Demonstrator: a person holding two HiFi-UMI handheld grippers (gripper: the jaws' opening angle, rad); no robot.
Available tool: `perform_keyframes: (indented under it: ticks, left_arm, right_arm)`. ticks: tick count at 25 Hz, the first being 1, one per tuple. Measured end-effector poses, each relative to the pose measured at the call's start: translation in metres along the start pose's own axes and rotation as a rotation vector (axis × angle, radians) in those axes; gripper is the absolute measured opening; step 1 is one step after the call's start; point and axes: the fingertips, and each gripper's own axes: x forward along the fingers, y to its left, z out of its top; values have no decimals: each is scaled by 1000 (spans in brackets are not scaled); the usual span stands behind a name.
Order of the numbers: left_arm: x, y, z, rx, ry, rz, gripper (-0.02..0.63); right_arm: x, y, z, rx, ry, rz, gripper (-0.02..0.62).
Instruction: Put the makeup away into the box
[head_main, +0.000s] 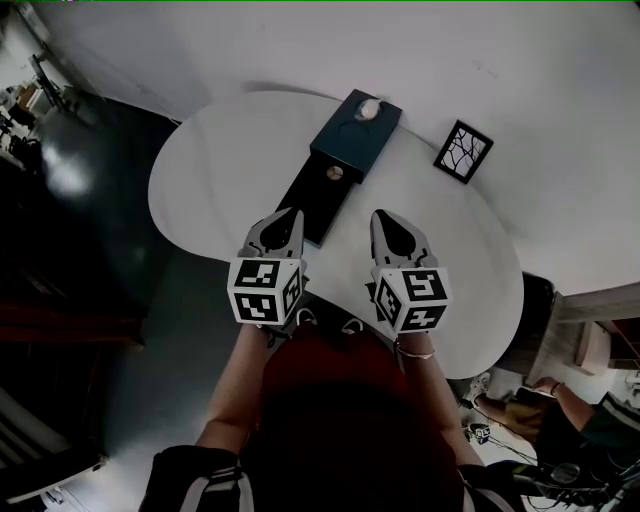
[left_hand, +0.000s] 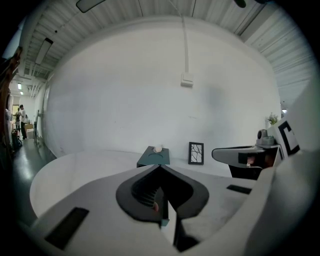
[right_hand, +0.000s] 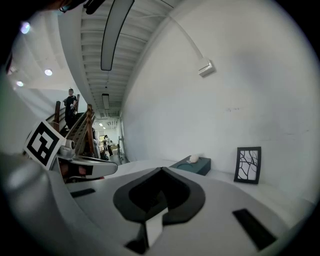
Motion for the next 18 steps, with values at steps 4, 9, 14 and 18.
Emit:
perform_keyframes:
  ticks: [4, 9, 14, 18]
  left_arm:
    - [0, -5, 2, 3, -10, 3, 23]
    - [3, -13, 8, 16, -21, 4, 23]
    - [10, -19, 15, 22, -26, 2, 23]
    - [18, -23, 19, 21, -33, 5, 23]
  right_arm:
    - [-4, -2, 0, 3, -12, 7, 14]
    - [-8, -5, -1, 0, -16, 16, 14]
    - [-10, -12, 2, 0, -22, 23, 14]
    - [-8, -20, 4, -2, -27, 29, 14]
